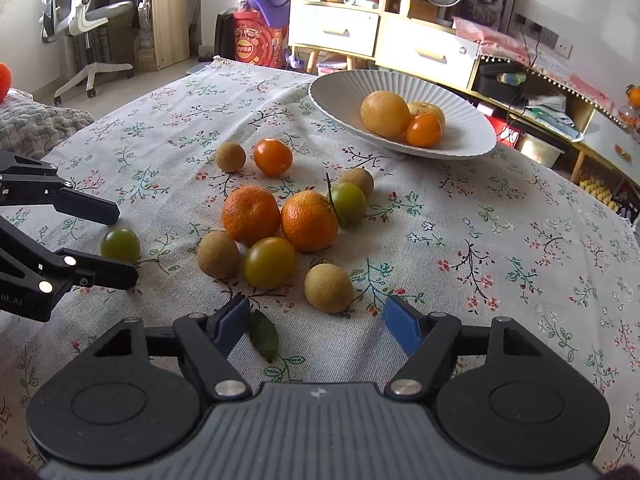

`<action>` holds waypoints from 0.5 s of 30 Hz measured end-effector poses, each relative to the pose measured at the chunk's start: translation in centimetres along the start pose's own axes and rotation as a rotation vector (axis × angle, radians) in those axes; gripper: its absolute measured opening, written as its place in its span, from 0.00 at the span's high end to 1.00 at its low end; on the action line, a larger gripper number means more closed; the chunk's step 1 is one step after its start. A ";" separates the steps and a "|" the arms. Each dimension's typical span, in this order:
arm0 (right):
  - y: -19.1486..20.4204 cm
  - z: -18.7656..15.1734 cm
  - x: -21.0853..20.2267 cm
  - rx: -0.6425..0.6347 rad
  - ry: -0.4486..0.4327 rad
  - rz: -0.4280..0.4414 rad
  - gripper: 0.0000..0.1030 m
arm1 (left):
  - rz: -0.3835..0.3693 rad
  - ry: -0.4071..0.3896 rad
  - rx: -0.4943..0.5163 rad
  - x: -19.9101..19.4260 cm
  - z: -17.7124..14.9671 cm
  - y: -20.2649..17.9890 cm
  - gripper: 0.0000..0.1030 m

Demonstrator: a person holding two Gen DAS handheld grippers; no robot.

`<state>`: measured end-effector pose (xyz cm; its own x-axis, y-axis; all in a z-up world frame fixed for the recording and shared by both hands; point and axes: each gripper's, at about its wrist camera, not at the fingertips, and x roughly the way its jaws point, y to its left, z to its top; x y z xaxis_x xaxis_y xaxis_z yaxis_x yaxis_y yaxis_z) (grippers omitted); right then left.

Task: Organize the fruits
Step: 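Close the left tool on a green lime while the right tool reaches toward the pile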

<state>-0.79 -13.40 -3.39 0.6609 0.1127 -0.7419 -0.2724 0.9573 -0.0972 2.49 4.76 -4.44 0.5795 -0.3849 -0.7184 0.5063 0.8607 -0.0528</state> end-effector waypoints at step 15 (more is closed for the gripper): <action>0.1 0.5 0.1 -0.043 -0.020 -0.009 0.59 | -0.023 0.012 -0.005 0.2 0.2 -0.3 0.77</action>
<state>-0.39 -13.18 -3.19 0.6772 0.1095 -0.7276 -0.2954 0.9461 -0.1325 2.58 4.40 -4.39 0.5599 -0.4006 -0.7253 0.5164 0.8532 -0.0726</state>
